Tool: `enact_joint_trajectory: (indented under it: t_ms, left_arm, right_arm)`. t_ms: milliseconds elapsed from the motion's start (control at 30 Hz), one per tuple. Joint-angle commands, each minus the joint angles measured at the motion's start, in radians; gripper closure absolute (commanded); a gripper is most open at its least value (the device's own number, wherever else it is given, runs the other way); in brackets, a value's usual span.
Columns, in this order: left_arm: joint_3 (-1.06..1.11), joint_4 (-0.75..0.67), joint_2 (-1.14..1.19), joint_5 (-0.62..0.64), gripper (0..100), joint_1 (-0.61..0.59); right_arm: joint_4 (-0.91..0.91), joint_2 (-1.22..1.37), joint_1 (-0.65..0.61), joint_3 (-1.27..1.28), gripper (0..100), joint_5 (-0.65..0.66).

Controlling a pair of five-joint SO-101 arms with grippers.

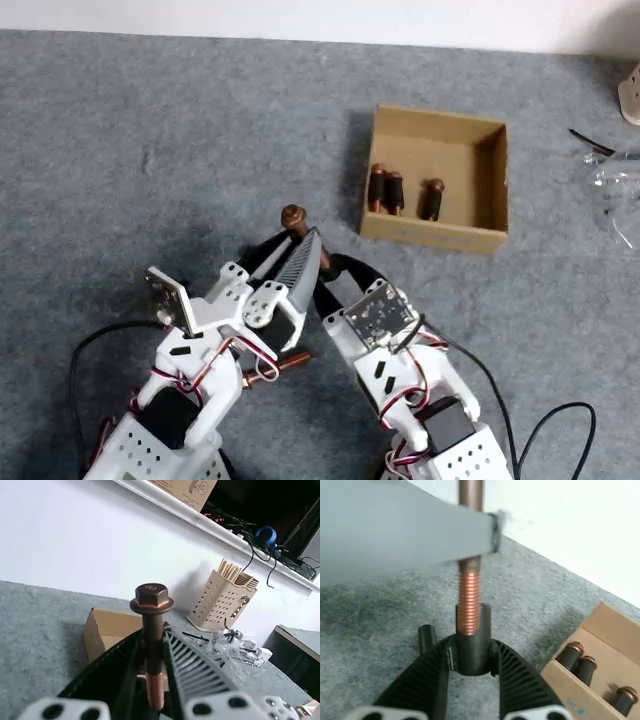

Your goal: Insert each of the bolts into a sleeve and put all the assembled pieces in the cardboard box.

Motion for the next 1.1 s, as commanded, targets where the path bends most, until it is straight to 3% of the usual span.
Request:
enact_joint_trajectory:
  t_ms: [0,1067]
  left_arm:
    - [0.019,-0.023,-0.010,0.003,99,-0.059]
    - [0.019,-0.086,0.001,0.005,99,-0.067]
  right_arm:
    - [-0.015,-0.024,0.018,0.124,99.4,0.014]
    - [-0.015,-0.024,-0.025,0.124,99.4,0.014]
